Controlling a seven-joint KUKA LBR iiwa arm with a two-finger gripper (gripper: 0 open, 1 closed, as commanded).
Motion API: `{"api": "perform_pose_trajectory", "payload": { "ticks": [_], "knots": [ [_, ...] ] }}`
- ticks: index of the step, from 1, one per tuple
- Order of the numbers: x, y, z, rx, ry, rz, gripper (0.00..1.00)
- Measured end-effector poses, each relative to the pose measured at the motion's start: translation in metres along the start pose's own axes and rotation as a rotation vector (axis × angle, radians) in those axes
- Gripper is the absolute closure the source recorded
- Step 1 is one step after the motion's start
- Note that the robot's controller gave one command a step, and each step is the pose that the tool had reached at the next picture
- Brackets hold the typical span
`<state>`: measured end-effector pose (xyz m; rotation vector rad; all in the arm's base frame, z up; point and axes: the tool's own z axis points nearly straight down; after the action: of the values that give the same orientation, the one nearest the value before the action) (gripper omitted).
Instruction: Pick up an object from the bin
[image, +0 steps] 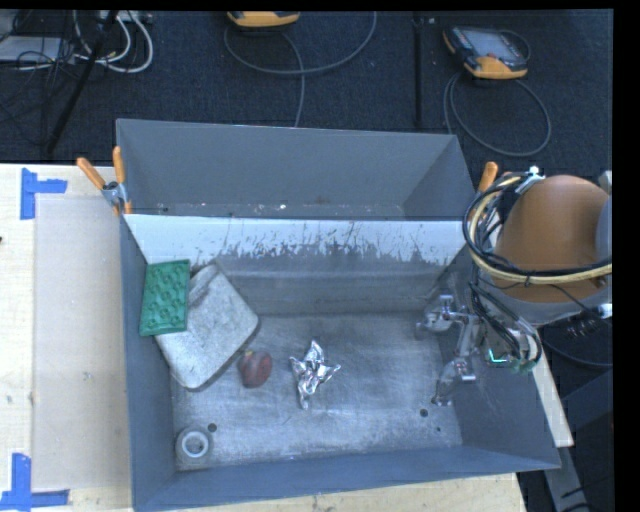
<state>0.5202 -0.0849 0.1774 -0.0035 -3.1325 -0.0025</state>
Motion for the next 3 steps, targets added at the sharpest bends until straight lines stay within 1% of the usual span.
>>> {"api": "perform_pose_trajectory", "payload": {
  "ticks": [1,2,3],
  "knots": [
    [-0.068,0.106,0.019,-0.003,-0.012,0.015,0.0],
    [-0.016,0.149,0.106,0.003,-0.01,-0.286,0.0],
    [-0.017,0.149,0.104,0.003,-0.009,-0.288,1.0]
  ]
}}
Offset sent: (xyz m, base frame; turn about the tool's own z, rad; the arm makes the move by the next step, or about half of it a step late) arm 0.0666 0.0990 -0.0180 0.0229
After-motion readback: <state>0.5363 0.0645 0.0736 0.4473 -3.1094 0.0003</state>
